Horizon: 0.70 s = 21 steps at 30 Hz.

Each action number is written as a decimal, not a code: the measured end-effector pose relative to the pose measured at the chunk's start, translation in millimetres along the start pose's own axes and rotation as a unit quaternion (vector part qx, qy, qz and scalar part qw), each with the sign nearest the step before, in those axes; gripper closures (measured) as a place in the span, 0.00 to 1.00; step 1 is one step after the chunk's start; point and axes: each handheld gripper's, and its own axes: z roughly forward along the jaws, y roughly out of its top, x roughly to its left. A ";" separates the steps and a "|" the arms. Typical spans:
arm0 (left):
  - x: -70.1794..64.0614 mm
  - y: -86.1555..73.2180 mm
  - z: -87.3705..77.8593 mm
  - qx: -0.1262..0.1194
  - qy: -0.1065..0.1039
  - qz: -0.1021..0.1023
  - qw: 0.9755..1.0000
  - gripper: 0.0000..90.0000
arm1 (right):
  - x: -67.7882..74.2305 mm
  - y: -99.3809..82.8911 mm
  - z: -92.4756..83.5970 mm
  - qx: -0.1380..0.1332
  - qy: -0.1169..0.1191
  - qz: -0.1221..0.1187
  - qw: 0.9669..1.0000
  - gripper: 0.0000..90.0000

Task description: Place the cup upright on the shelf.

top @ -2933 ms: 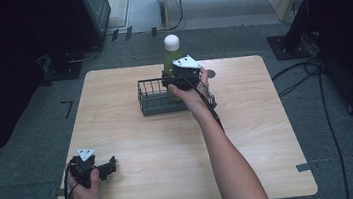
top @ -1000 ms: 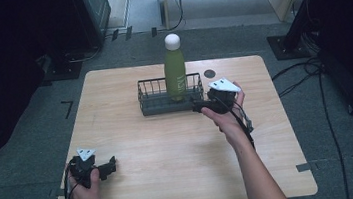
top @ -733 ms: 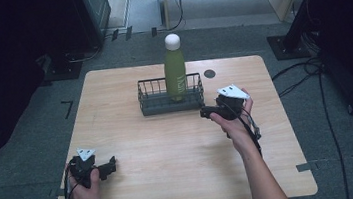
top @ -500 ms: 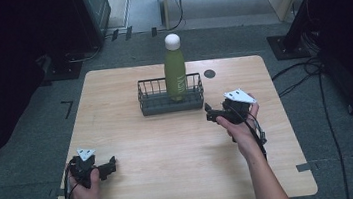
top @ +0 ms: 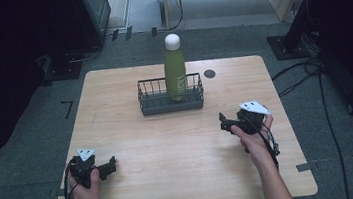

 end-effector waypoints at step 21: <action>0.1 0.0 -0.1 0.001 0.000 0.001 1.000 0.00 | -49.1 -48.6 -28.5 0.035 -0.049 0.029 0.998 0.00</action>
